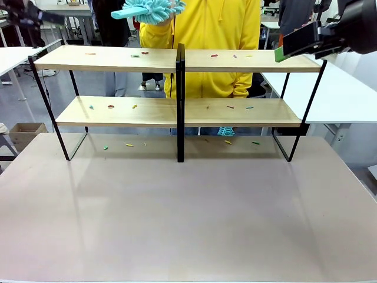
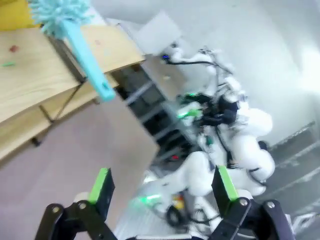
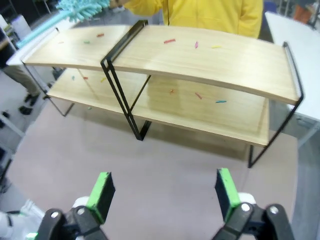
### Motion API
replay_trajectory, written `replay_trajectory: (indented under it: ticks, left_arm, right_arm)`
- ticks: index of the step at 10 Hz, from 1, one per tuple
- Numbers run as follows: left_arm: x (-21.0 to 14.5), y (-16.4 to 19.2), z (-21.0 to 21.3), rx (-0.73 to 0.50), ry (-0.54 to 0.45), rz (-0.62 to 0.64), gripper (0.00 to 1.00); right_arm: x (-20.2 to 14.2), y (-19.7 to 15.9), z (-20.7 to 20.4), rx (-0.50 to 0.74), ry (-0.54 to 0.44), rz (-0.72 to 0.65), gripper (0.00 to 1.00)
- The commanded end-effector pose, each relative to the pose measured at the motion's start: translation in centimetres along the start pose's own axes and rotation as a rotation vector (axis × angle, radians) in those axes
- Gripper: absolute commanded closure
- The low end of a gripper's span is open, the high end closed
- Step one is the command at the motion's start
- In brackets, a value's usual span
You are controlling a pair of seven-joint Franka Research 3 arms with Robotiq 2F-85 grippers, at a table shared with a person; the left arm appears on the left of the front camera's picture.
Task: Clean the shelves.
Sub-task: Pick up the Duster when the human hands it over.
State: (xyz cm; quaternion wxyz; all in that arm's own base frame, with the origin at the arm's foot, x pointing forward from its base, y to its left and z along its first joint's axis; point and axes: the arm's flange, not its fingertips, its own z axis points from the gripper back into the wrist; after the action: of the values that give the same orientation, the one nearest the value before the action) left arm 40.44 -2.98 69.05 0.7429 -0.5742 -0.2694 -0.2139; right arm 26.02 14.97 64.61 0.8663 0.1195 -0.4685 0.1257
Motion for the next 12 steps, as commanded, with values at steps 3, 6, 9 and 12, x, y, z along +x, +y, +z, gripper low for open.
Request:
replay_trajectory:
  ticks: [3,6,9,12]
  left_arm:
    - [8.3,6.3,-4.0,0.008,0.125,0.329,0.00]
    - [9.7,8.4,-7.7,-0.041,0.167,0.355,0.00]
    - [9.6,8.7,-11.7,-0.006,0.240,0.353,0.00]
    - [9.9,9.1,-13.1,-0.009,0.224,0.349,0.00]
  right_arm:
    - [0.0,-0.1,0.0,0.000,-0.001,-0.003,0.00]
    - [0.0,-0.1,0.0,0.000,-0.001,-0.003,0.00]
    - [0.0,-0.1,0.0,0.000,-0.001,-0.003,0.00]
    - [0.0,-0.1,0.0,0.000,-0.001,-0.003,0.00]
